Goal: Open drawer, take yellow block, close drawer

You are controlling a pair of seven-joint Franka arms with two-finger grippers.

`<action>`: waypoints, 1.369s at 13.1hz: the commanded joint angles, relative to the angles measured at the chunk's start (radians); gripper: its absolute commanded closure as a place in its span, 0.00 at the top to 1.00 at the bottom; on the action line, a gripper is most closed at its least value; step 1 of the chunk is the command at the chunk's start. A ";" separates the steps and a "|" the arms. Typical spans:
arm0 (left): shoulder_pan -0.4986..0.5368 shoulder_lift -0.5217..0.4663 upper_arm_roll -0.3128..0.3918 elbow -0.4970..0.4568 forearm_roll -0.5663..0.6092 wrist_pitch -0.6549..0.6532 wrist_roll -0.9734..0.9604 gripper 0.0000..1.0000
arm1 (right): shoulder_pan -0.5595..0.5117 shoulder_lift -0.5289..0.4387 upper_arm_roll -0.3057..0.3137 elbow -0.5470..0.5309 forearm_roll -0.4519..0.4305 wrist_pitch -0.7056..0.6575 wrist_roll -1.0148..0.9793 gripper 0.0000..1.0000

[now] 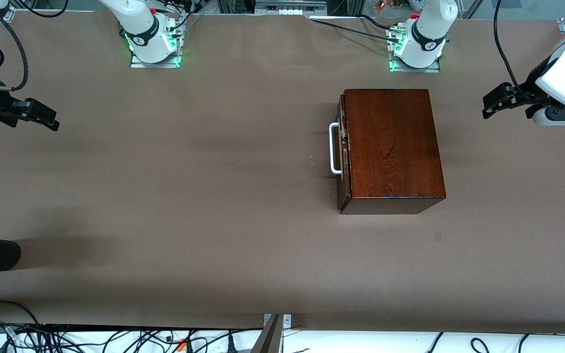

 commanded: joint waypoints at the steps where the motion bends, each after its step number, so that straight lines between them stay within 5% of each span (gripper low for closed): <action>1: -0.009 0.001 0.002 0.020 0.009 -0.020 -0.003 1.00 | -0.015 0.009 0.013 0.024 0.002 -0.016 -0.012 1.00; 18: -0.009 0.001 0.002 0.020 0.007 -0.021 -0.007 1.00 | -0.015 0.009 0.013 0.023 0.002 -0.087 -0.080 1.00</action>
